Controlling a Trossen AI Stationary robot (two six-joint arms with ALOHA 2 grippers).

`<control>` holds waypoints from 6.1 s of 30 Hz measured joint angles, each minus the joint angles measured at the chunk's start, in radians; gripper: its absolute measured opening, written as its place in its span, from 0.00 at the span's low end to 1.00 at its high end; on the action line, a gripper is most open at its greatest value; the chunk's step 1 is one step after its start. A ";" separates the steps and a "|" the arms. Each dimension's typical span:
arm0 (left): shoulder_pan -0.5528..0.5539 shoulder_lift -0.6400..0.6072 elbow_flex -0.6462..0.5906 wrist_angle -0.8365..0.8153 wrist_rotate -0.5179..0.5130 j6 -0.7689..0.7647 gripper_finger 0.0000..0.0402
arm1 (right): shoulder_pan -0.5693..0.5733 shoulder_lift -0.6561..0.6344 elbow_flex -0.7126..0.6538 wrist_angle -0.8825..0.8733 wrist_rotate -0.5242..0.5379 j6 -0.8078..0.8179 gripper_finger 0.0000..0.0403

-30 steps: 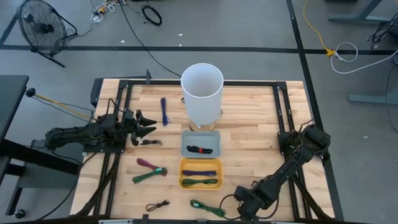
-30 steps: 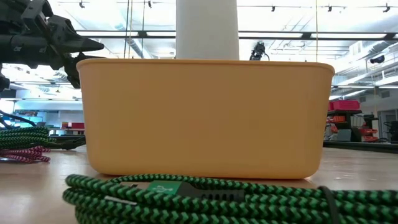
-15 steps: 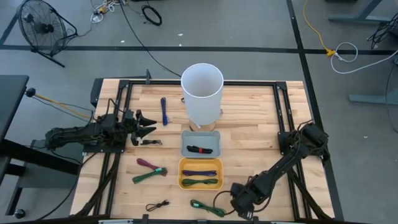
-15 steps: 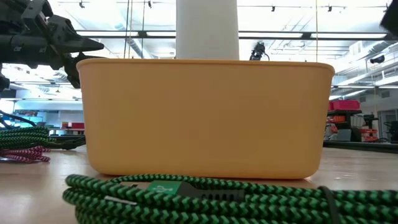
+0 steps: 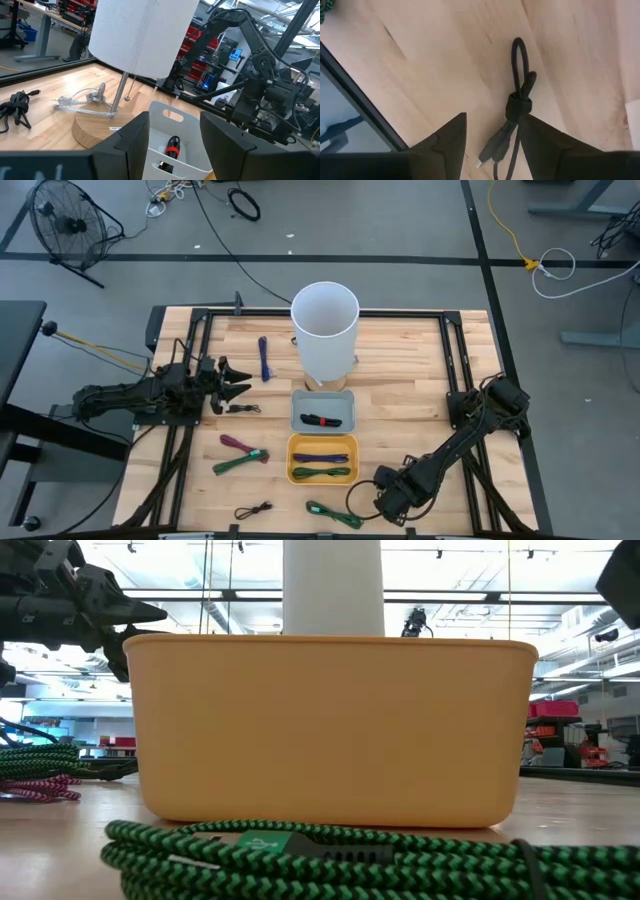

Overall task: Pick & Place USB Port
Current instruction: Put the black charger cable into the gray bin, then put the green charger cable into the yellow bin

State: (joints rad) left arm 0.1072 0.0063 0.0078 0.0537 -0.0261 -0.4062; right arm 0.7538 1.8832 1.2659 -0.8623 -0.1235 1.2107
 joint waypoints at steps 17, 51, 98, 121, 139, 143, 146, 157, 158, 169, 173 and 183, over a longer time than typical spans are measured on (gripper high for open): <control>0.000 0.000 0.000 -0.001 0.000 0.001 0.45 | 0.022 0.000 0.000 -0.072 0.108 0.031 0.44; 0.000 0.000 0.000 -0.002 0.000 0.001 0.45 | 0.005 -0.066 -0.126 0.009 0.032 0.012 0.04; 0.000 0.000 0.000 0.000 -0.015 0.025 0.45 | -0.633 0.003 0.486 0.019 0.465 -0.957 0.04; 0.000 0.000 0.000 0.000 -0.015 0.025 0.45 | -0.608 0.006 0.486 0.007 0.456 -0.942 0.19; 0.000 0.000 0.000 0.000 -0.014 0.026 0.45 | -0.593 0.006 0.486 0.001 0.443 -0.912 0.25; 0.000 0.000 0.000 0.000 -0.014 0.026 0.45 | -0.563 0.006 0.486 -0.007 0.411 -0.908 0.23; 0.000 0.000 0.000 0.000 -0.014 0.026 0.45 | -0.531 0.006 0.486 -0.033 0.384 -0.892 0.21; 0.000 0.000 0.000 -0.004 -0.014 0.026 0.45 | -0.394 0.006 0.486 -0.090 0.262 -0.745 0.17; 0.000 0.000 0.000 -0.004 -0.014 0.025 0.45 | -0.380 0.006 0.486 -0.089 0.242 -0.724 0.17; 0.000 0.000 0.000 -0.005 -0.014 0.025 0.45 | -0.181 0.006 0.486 0.087 0.167 -0.508 0.17; 0.000 0.000 0.000 -0.006 -0.014 0.025 0.45 | -0.101 0.025 0.486 0.212 0.167 -0.497 0.17; 0.000 0.000 0.000 -0.008 -0.014 0.013 0.45 | -0.025 0.167 0.486 0.311 0.162 -0.515 0.17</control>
State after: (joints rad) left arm 0.1071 0.0063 0.0078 0.0456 -0.0402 -0.3934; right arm 0.7284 2.0502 1.7515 -0.5510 0.0389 0.6954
